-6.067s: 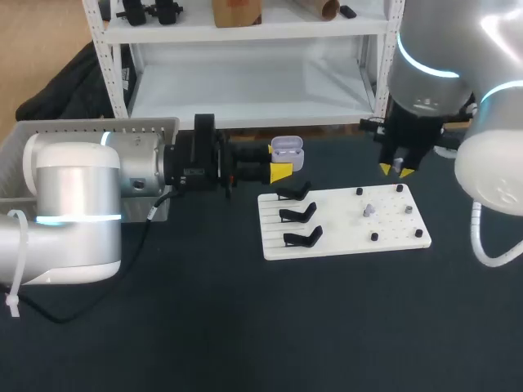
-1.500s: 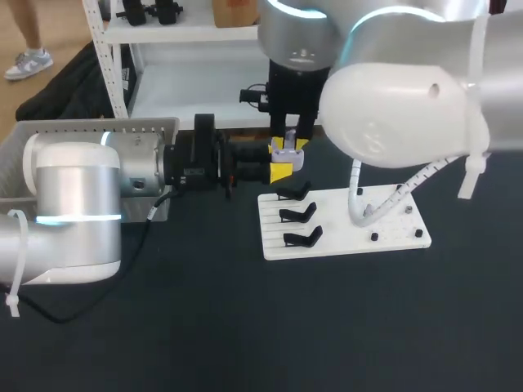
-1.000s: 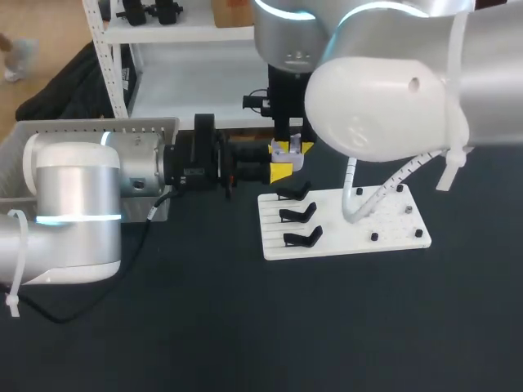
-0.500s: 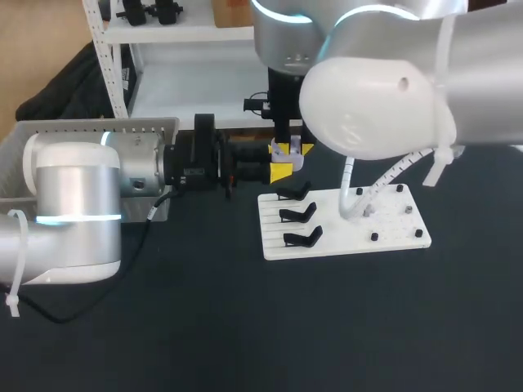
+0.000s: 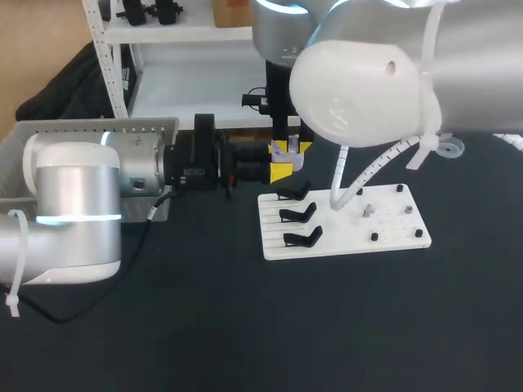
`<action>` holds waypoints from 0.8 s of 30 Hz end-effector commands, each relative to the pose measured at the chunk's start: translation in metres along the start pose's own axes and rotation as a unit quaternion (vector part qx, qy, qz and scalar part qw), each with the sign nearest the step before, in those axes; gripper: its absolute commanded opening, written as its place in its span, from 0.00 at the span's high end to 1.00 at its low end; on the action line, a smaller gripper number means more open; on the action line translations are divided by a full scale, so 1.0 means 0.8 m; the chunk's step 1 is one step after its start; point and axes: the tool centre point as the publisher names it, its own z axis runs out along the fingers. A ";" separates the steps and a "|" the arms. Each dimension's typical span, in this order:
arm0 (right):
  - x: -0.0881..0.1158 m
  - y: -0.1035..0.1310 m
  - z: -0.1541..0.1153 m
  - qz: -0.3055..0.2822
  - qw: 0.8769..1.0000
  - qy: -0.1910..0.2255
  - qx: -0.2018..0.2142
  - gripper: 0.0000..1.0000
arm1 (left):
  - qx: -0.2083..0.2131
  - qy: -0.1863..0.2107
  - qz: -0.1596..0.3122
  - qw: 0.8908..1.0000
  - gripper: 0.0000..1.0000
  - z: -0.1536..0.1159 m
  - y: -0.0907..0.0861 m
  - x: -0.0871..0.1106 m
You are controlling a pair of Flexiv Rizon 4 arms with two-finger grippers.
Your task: Pick up each earbud case from the left stands, insert the matching earbuds, close the lid, and place the case in the box.
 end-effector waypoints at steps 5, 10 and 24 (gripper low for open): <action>-0.004 0.004 0.002 0.005 1.000 0.007 0.000 1.00 | -0.001 -0.001 0.001 1.000 1.00 0.000 0.000 0.000; -0.003 0.005 0.004 0.011 1.000 0.010 0.000 1.00 | -0.001 -0.001 0.001 1.000 1.00 0.000 0.000 0.000; -0.005 0.004 0.010 0.025 1.000 0.013 -0.004 1.00 | -0.001 -0.001 0.001 1.000 1.00 0.000 0.000 0.000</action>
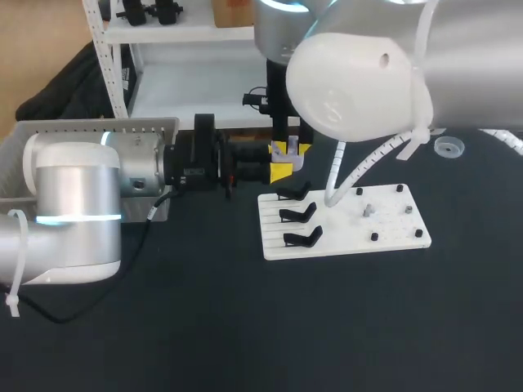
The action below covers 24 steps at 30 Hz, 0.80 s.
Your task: Pick up each earbud case from the left stands, insert the matching earbuds, close the lid, and place the case in the box.
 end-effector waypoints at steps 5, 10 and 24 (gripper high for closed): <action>-0.002 0.003 0.005 0.001 1.000 0.002 0.000 1.00 | -0.001 -0.001 0.001 1.000 1.00 0.000 0.000 0.001; 0.000 0.002 0.009 0.004 1.000 0.005 0.001 1.00 | -0.001 -0.001 0.001 1.000 1.00 0.000 0.000 0.001; -0.002 0.000 0.014 0.010 1.000 0.011 0.004 1.00 | -0.001 -0.001 0.001 1.000 1.00 0.000 0.000 0.001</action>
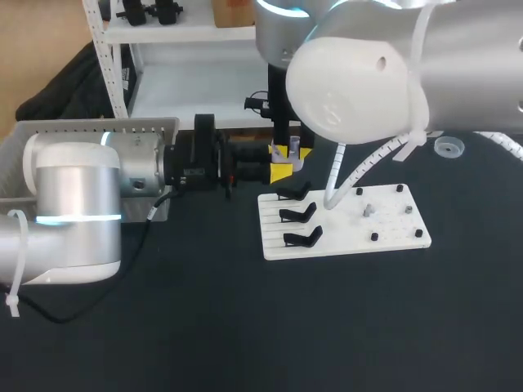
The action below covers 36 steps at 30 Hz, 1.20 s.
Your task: Pick up each earbud case from the left stands, insert the matching earbuds, close the lid, and place the case in the box.
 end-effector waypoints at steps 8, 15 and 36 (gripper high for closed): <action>-0.003 0.002 0.004 0.001 1.000 0.006 -0.001 0.96 | -0.001 -0.001 0.000 1.000 1.00 0.000 0.001 0.000; -0.001 0.002 0.005 0.001 1.000 0.008 -0.004 0.73 | -0.001 -0.001 0.000 1.000 1.00 0.000 0.001 0.000; 0.047 -0.063 -0.018 -0.065 0.994 -0.077 -0.042 0.66 | -0.001 -0.001 0.000 1.000 1.00 0.000 0.001 0.000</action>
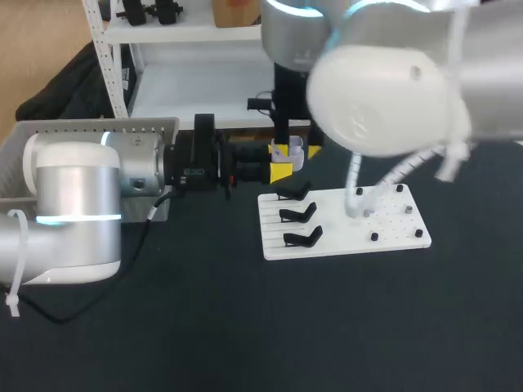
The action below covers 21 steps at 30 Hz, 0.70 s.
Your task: Pick up each earbud case from the left stands, insert the matching earbuds, close the lid, and place the case in the box.
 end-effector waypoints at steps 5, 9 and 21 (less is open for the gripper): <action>0.051 -0.075 0.018 0.003 0.998 -0.058 -0.031 0.62 | -0.001 -0.001 0.001 1.000 1.00 0.000 0.000 0.000; 0.060 -0.097 0.034 0.031 0.998 -0.055 -0.032 0.58 | -0.001 -0.001 0.001 1.000 1.00 0.000 0.000 0.000; 0.057 -0.126 0.121 0.112 0.992 -0.034 -0.040 0.56 | -0.001 -0.001 0.001 1.000 1.00 0.000 0.000 0.000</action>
